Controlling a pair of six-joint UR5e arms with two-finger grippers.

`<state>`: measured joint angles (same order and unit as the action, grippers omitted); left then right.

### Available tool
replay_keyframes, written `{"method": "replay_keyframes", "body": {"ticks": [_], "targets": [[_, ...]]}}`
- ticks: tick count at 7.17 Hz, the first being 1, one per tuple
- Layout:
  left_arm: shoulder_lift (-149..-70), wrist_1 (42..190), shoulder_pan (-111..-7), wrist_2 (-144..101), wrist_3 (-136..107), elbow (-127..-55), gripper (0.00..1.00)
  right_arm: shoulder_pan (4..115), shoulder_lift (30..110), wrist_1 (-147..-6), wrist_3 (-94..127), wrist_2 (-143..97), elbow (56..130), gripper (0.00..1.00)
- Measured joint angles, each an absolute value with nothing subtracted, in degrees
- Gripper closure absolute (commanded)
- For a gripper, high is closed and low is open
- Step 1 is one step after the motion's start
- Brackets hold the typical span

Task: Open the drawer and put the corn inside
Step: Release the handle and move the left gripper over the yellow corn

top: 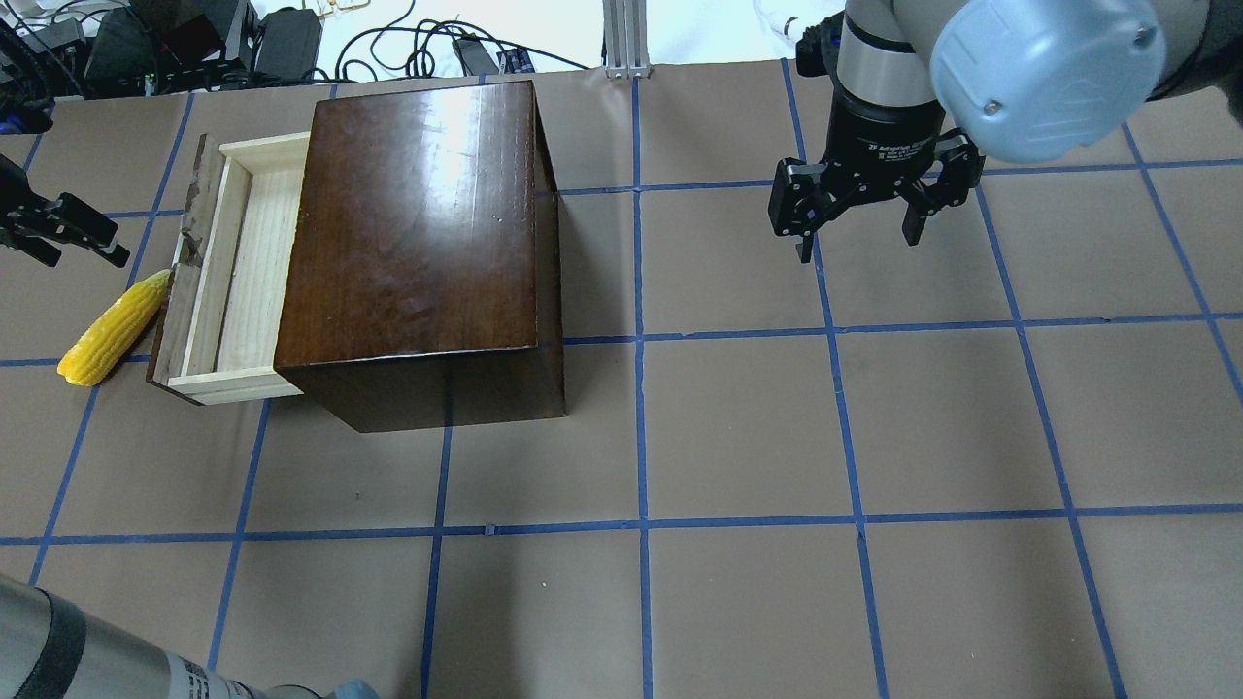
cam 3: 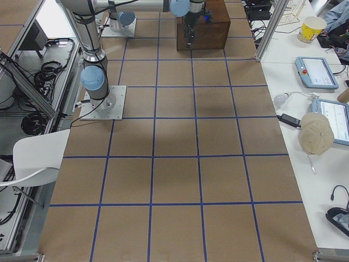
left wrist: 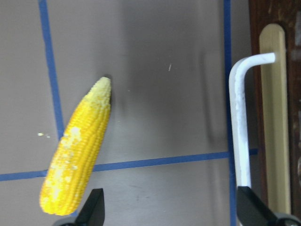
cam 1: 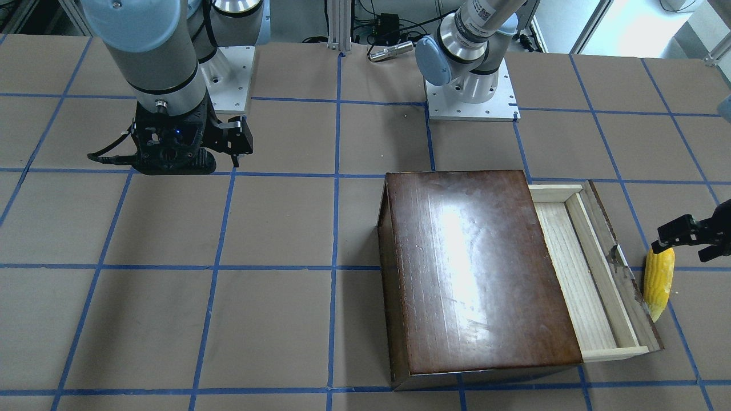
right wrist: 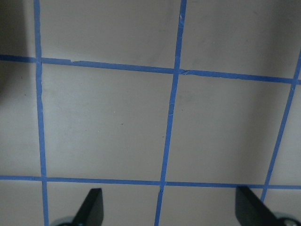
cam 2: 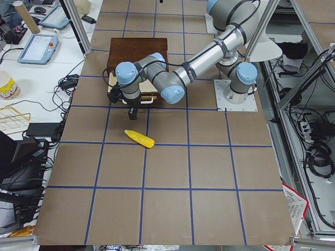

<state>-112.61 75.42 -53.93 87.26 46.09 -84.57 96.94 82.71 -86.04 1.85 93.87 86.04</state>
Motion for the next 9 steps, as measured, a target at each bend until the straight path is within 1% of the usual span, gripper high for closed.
{"method": "replay_keyframes", "body": {"ticks": [3, 6, 9], "targets": [[-114.32, 71.54, -51.76, 87.60, 58.58, -85.99, 0.00, 96.94, 82.71, -86.04, 1.85, 93.87, 86.04, 0.00], [-117.37, 63.43, -49.95, 88.90, 69.57, -89.61, 0.00, 96.94, 82.71, -86.05, 1.84, 93.87, 86.04, 0.00], [-120.68, 58.23, -48.11, 89.14, 72.40, -91.86, 0.00, 96.94, 82.71, -86.04, 1.85, 93.87, 86.05, 0.00]]}}
